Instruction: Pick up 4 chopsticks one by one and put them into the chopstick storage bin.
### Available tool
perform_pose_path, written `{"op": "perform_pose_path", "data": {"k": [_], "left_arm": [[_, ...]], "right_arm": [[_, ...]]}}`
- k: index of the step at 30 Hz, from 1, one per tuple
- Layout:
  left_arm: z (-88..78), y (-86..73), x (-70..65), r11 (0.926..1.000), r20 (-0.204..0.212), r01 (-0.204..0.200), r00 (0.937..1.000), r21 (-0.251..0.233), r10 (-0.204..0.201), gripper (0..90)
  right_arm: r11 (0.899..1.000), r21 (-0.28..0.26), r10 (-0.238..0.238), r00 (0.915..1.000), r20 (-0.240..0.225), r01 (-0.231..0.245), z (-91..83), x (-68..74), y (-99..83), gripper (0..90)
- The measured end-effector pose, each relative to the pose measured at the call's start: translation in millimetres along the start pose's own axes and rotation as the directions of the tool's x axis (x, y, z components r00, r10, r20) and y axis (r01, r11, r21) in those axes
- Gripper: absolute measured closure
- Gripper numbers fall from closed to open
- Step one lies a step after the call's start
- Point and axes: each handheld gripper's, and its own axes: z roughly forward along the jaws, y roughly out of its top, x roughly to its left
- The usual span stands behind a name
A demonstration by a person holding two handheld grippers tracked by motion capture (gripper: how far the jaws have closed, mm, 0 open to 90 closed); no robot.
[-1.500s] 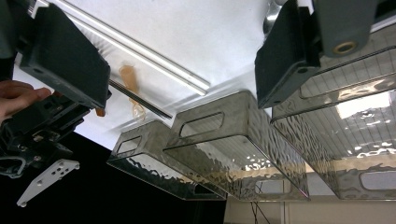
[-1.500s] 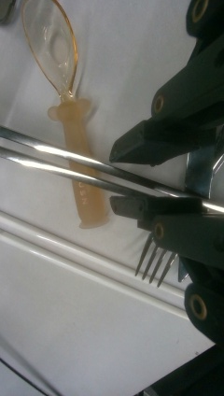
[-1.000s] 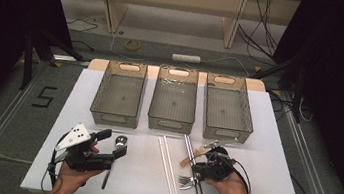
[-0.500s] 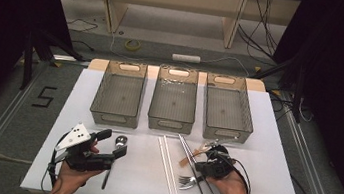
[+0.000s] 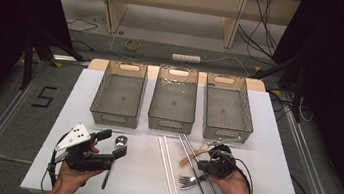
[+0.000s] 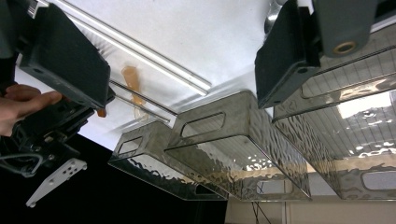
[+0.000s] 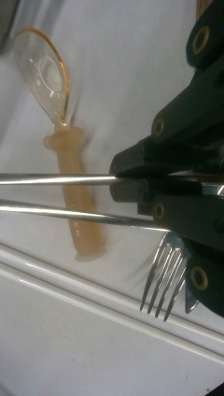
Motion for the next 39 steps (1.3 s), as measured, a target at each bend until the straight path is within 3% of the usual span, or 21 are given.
{"op": "perform_pose_path", "data": {"k": [5, 7, 8, 9, 10, 12, 16, 17, 18, 20, 21, 22, 23, 24, 26, 27, 29, 30, 34, 39], "left_arm": [[0.9, 0.3, 0.9, 1.0, 0.004, 0.004, 1.0, 0.008, -0.004, 17.6], [2.2, 0.7, 1.5, 0.9999, 0.012, 0.005, 0.9999, 0.015, -0.005, 17.6], [2.8, 0.9, 1.6, 0.9998, 0.017, 0.004, 0.9998, 0.021, -0.005, 17.6], [4.1, 1.1, 1.8, 0.9997, 0.022, 0.009, 0.9997, 0.023, -0.009, 17.6], [5.4, 1.5, 2.2, 0.9995, 0.031, 0.01, 0.9995, 0.03, -0.011, 17.6], [9.2, 2.5, 2.5, 0.999, 0.043, 0.009, 0.999, 0.044, -0.011, 17.6], [19.7, 3.7, 1.7, 0.9962, 0.07, -0.007, 0.9976, 0.087, 0.001, 17.6], [22.4, 4.1, 0.8, 0.9951, 0.076, -0.013, 0.9971, 0.098, 0.005, 17.6], [25.4, 4.8, 0.1, 0.9941, 0.083, -0.019, 0.9965, 0.107, 0.01, 17.7], [32.3, 6.7, -2.2, 0.9912, 0.099, -0.041, 0.9947, 0.125, 0.029, 17.7], [35.3, 7.5, -3.5, 0.9894, 0.106, -0.053, 0.9936, 0.135, 0.039, 17.7], [37.5, 8.2, -4.6, 0.9873, 0.112, -0.063, 0.9926, 0.146, 0.047, 17.7], [41.5, 9.2, -6.3, 0.9828, 0.124, -0.086, 0.9901, 0.163, 0.066, 17.7], [44.7, 9.7, -8.0, 0.9785, 0.133, -0.105, 0.9877, 0.178, 0.082, 17.8], [50.1, 9.7, -11.7, 0.9719, 0.144, -0.13, 0.9843, 0.197, 0.102, 17.9], [53.2, 9.5, -13.4, 0.9682, 0.156, -0.138, 0.982, 0.209, 0.107, 17.9], [62.3, 8.7, -18.1, 0.9563, 0.188, -0.165, 0.9747, 0.241, 0.121, 17.9], [62.3, 8.7, -18.1, 0.9563, 0.188, -0.165, 0.9747, 0.241, 0.121, 17.9], [70.2, 8.8, -24.2, 0.9421, 0.225, -0.203, 0.9637, 0.267, 0.144, 18.0], [75.6, 6.4, -31.6, 0.916, 0.256, -0.265, 0.9478, 0.301, 0.191, 18.0]], "right_arm": [[0.998, -0.034, -0.055, 0.9985, -0.002, 0.055, -11.7, 2.9, 3.0, 86.2], [0.993, -0.039, -0.113, 0.9936, 0.0, 0.113, -17.4, 8.1, 5.2, 86.2], [0.993, -0.039, -0.113, 0.9936, 0.0, 0.113, -17.4, 8.1, 5.2, 86.2], [0.986, -0.039, -0.159, 0.9873, 0.005, 0.159, -20.5, 12.1, 7.0, 86.2], [0.986, -0.039, -0.159, 0.9873, 0.005, 0.159, -20.5, 12.1, 7.0, 86.2], [0.98, -0.034, -0.196, 0.9806, 0.002, 0.196, -23.0, 16.7, 8.5, 86.3], [0.957, -0.021, -0.291, 0.9567, -0.01, 0.291, -24.1, 27.7, 12.3, 86.3], [0.957, -0.021, -0.291, 0.9567, -0.01, 0.291, -24.1, 27.7, 12.3, 86.3], [0.947, -0.018, -0.322, 0.9464, -0.02, 0.322, -23.4, 31.8, 13.7, 86.3], [0.942, -0.015, -0.335, 0.9418, -0.025, 0.335, -23.3, 34.2, 14.5, 86.3], [0.927, -0.006, -0.375, 0.9265, -0.036, 0.375, -22.9, 40.1, 16.1, 86.3], [0.927, -0.006, -0.375, 0.9265, -0.036, 0.375, -22.9, 40.1, 16.1, 86.3], [0.922, -0.003, -0.387, 0.9213, -0.04, 0.387, -22.9, 42.4, 16.6, 86.3], [0.905, 0.004, -0.425, 0.9035, -0.055, 0.426, -23.1, 49.3, 17.8, 86.3], [0.89, 0.011, -0.454, 0.8889, -0.062, 0.455, -23.1, 54.1, 18.4, 86.3], [0.89, 0.011, -0.454, 0.8889, -0.062, 0.455, -23.1, 54.1, 18.4, 86.3], [0.872, 0.02, -0.486, 0.8701, -0.081, 0.489, -21.9, 62.6, 17.5, 86.3], [0.872, 0.02, -0.486, 0.8701, -0.081, 0.489, -21.9, 62.6, 17.5, 86.3], [0.844, 0.026, -0.531, 0.8421, -0.097, 0.535, -20.4, 71.0, 16.7, 86.3], [0.823, 0.033, -0.56, 0.8199, -0.12, 0.567, -18.7, 79.0, 16.3, 86.3]]}}
